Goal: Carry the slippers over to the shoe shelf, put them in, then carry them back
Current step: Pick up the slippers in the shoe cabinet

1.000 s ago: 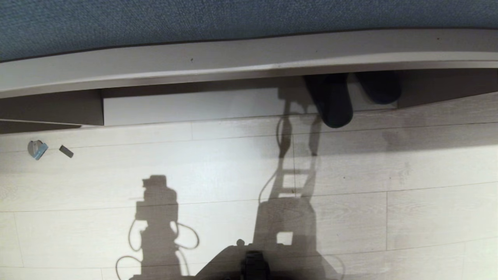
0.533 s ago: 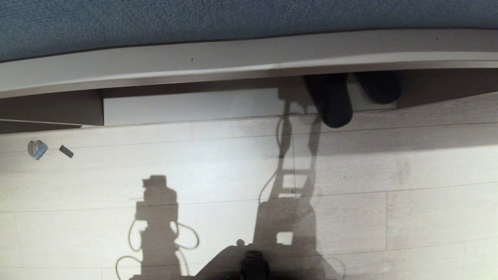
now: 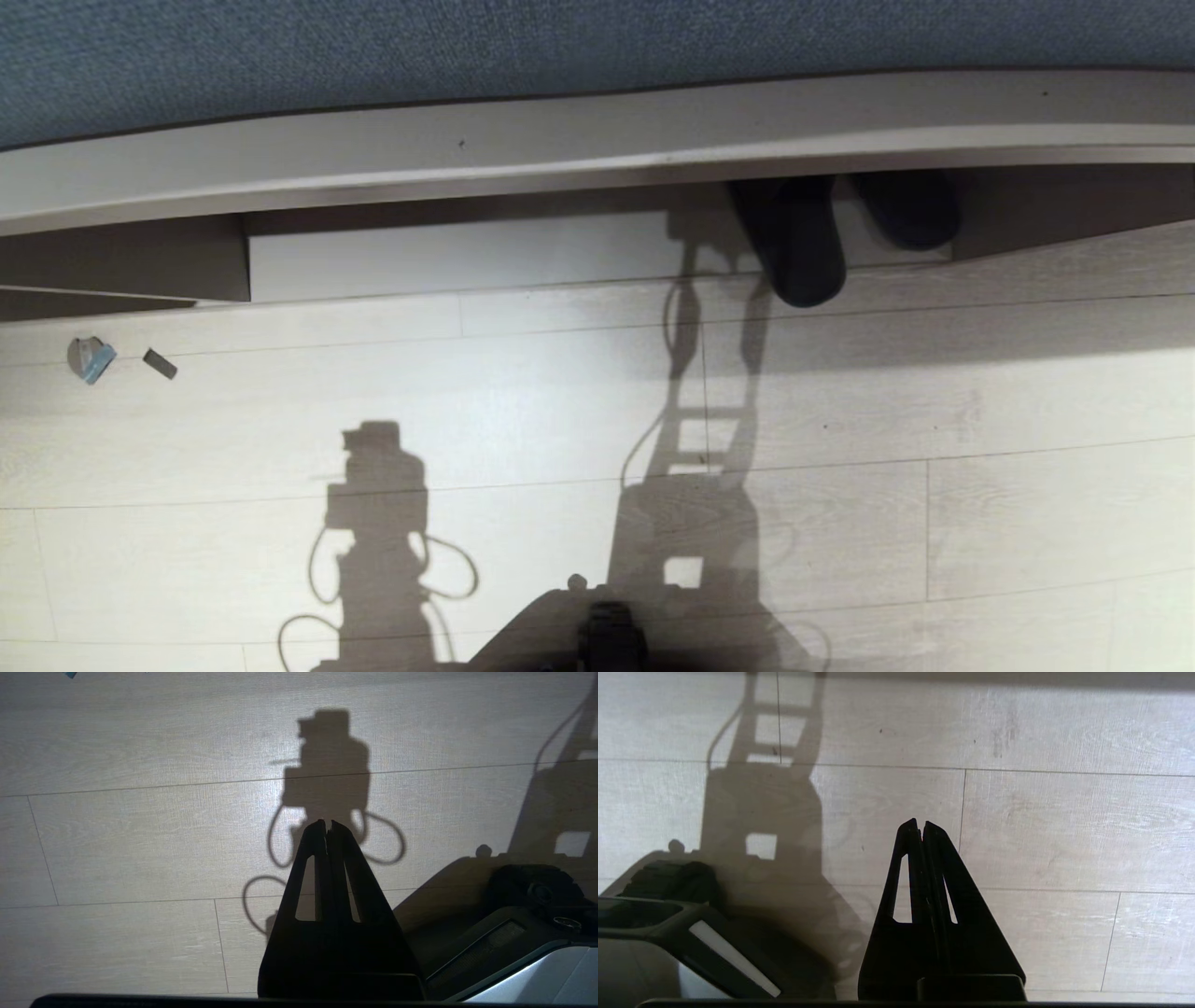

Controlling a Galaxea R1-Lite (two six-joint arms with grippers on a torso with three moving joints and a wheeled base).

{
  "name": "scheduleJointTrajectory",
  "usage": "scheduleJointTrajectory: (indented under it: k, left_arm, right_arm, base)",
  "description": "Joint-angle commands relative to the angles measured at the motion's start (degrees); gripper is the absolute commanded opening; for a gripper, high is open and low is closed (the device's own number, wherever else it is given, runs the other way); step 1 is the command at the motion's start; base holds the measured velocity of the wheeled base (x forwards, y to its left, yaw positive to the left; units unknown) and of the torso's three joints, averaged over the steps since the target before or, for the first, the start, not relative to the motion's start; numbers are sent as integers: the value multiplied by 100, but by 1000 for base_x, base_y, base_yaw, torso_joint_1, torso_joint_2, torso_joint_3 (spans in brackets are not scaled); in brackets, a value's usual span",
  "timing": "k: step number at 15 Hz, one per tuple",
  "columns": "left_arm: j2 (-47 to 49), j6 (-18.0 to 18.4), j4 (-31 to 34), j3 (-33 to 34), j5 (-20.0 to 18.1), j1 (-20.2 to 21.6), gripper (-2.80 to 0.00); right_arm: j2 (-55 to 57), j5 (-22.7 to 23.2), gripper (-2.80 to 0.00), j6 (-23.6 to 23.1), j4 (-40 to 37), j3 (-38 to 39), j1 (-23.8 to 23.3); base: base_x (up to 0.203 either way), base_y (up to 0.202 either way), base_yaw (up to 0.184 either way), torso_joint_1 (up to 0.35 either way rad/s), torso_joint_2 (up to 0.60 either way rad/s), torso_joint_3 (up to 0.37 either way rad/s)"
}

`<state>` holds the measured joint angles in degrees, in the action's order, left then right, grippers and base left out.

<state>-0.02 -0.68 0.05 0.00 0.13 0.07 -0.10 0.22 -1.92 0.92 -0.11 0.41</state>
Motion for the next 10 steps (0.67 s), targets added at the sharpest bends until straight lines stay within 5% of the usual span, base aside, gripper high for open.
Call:
scheduleJointTrajectory:
  k: [1,4,10]
  left_arm:
    - [2,-2,-2,0,4,1,-280]
    - [2,24,-5,0,4,1,-280]
    - [2,-2,-5,0,4,1,-280]
  right_arm:
    - [1,5,-280,27,-98,9,9]
    - [1,-28,-280,522,-102,19,4]
    - [1,-31,-280,509,-101,20,2]
  base:
    - [0,0,0,0,0,0]
    - [0,0,0,0,0,0]
    - [0,0,0,0,0,0]
